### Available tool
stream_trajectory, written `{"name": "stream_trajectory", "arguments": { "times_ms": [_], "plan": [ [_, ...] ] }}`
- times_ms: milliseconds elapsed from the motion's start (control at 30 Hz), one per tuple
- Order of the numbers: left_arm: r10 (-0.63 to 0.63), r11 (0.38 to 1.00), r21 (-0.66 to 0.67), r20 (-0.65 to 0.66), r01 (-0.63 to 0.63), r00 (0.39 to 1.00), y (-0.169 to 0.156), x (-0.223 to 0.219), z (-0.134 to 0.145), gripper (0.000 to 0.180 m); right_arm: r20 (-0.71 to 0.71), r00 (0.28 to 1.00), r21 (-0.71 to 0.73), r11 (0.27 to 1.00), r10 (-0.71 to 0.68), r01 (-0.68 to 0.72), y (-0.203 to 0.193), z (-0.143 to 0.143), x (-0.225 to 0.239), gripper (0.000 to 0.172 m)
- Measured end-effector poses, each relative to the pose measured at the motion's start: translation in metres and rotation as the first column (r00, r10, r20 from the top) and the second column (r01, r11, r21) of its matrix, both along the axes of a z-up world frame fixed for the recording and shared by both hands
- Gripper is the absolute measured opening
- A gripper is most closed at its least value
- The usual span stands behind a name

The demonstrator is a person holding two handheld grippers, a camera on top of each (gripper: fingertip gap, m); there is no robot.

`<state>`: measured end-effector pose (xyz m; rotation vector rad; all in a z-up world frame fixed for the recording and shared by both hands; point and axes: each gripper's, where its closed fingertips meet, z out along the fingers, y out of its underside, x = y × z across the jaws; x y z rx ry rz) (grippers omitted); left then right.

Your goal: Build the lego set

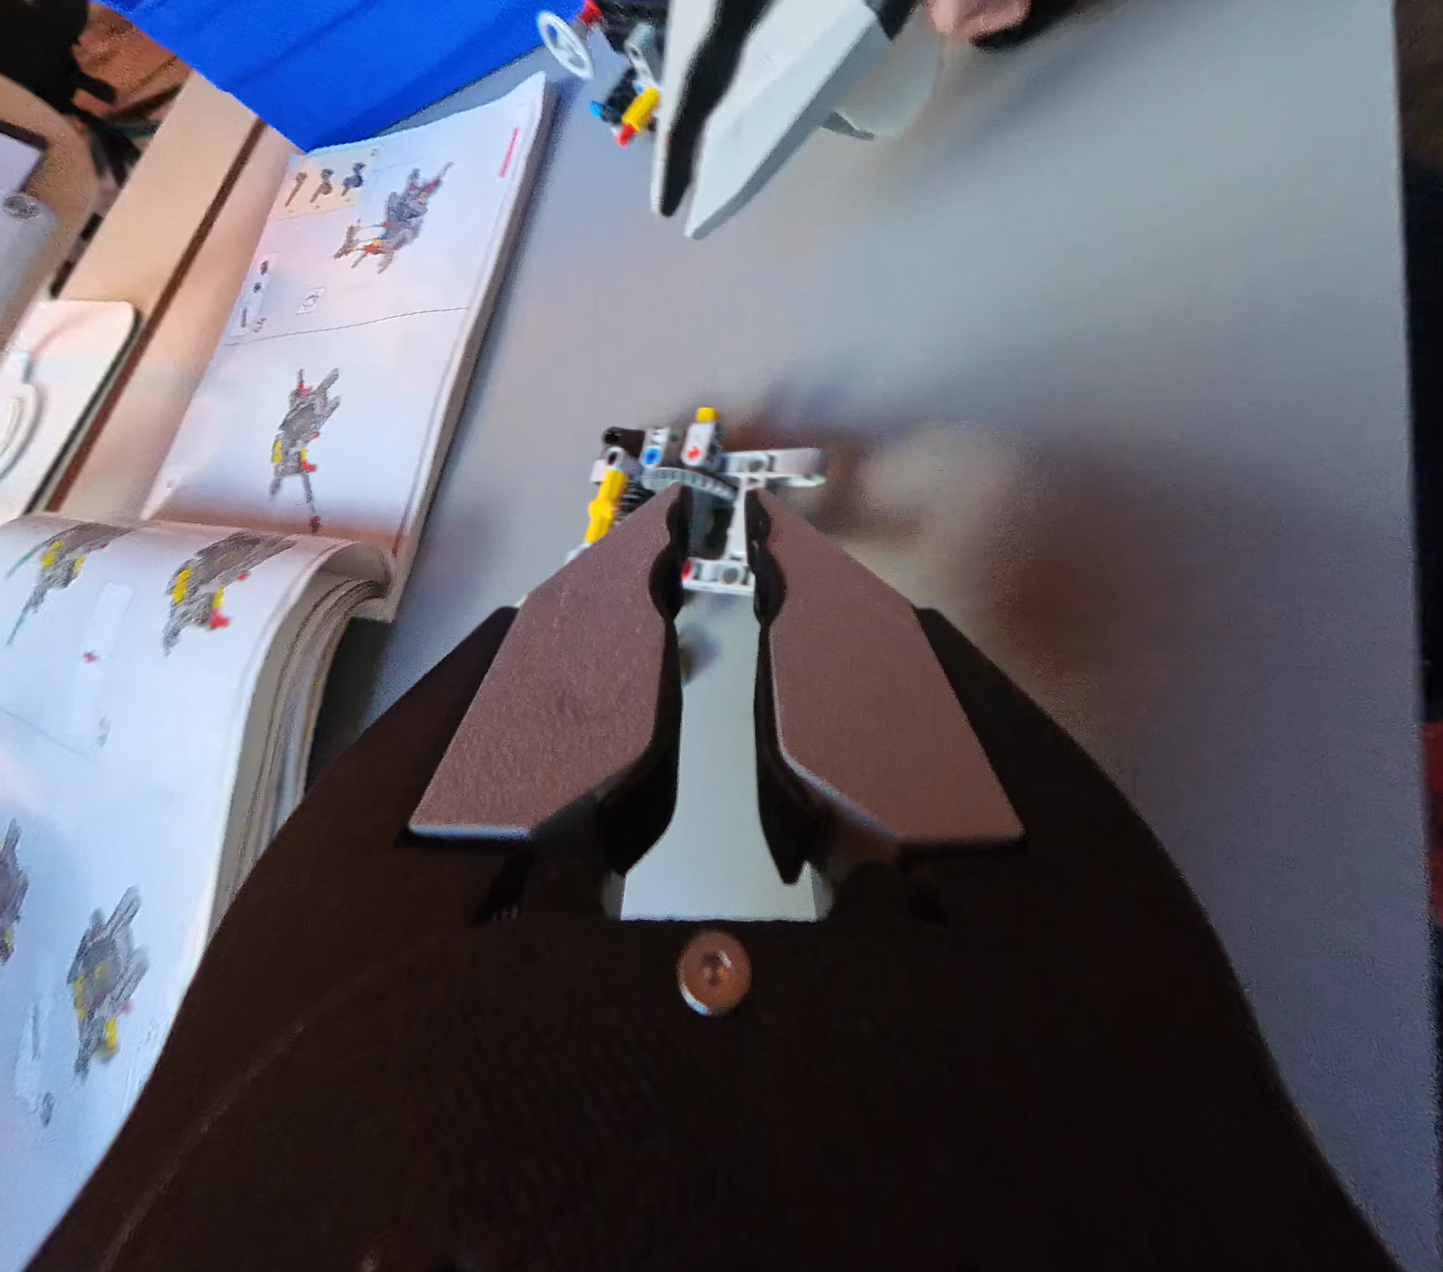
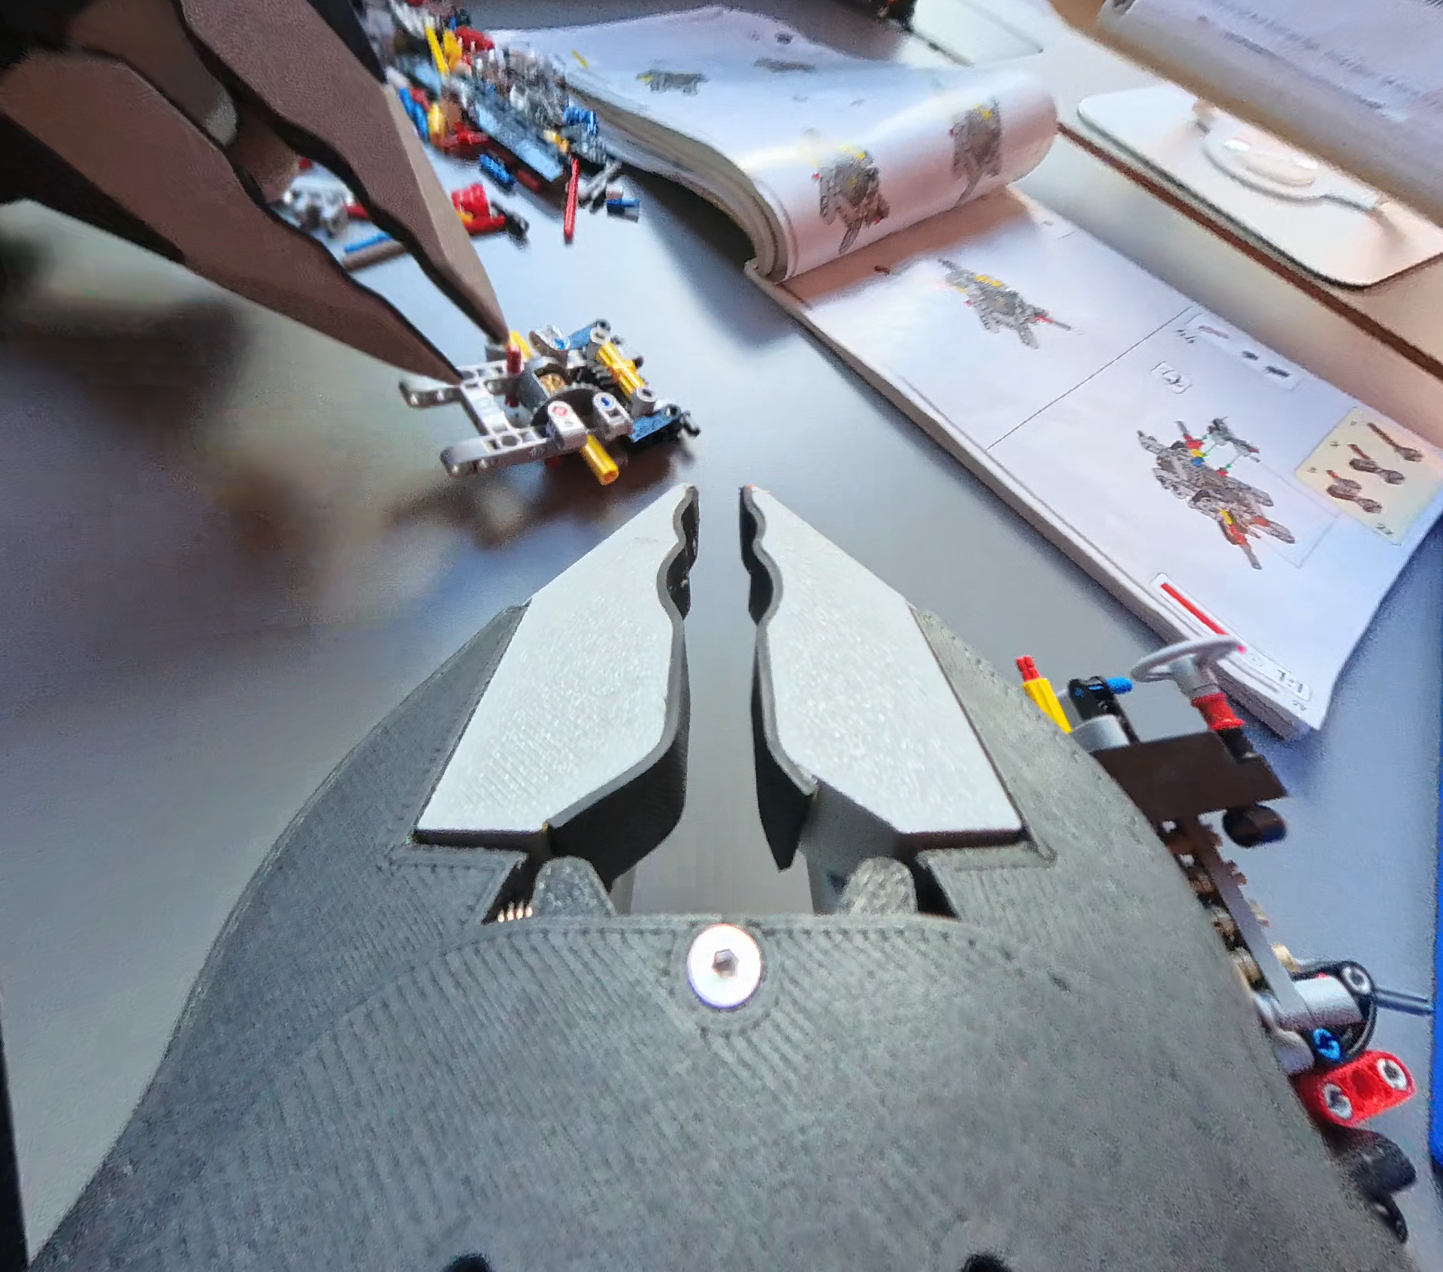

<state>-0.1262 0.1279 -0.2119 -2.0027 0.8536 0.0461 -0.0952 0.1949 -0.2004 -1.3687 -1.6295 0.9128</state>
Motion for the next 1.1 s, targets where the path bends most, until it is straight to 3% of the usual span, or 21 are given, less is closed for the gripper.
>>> {"name": "stream_trajectory", "arguments": {
  "times_ms": [200, 300, 400, 500, 733, 867, 1100],
  "plan": [
    [0.111, 0.994, 0.012, 0.002, -0.111, 0.994, -0.028, -0.054, 0.065, 0.011, -0.114, 0.993, -0.042, 0.999, -0.008, 0.003, 0.003, 0.017, 0.006, 0.007],
    [0.215, 0.974, -0.086, 0.036, -0.212, 0.976, -0.051, -0.092, 0.077, 0.010, -0.117, 0.993, -0.027, 1.000, 0.001, -0.004, 0.001, 0.017, 0.006, 0.007],
    [0.280, 0.945, -0.193, 0.065, -0.264, 0.958, -0.074, -0.112, 0.067, 0.010, -0.098, 0.995, 0.007, 1.000, 0.014, -0.013, -0.003, 0.014, 0.005, 0.007],
    [0.353, 0.903, -0.266, 0.007, -0.339, 0.936, -0.094, -0.131, 0.045, 0.003, -0.086, 0.996, 0.041, 0.999, 0.018, -0.015, -0.005, 0.012, 0.004, 0.006],
    [0.370, 0.865, -0.394, 0.079, -0.312, 0.926, -0.109, -0.113, 0.011, 0.001, -0.089, 0.996, 0.036, 0.999, 0.020, -0.017, -0.005, 0.012, 0.004, 0.006],
    [0.342, 0.871, -0.420, 0.140, -0.257, 0.929, -0.093, -0.085, 0.000, 0.002, -0.109, 0.994, 0.014, 1.000, 0.023, -0.021, -0.004, 0.015, 0.005, 0.007],
    [0.313, 0.860, -0.455, 0.113, -0.231, 0.943, -0.042, -0.054, -0.022, 0.008, -0.115, 0.993, 0.003, 1.000, 0.023, -0.022, -0.004, 0.016, 0.005, 0.008]
  ]
}}
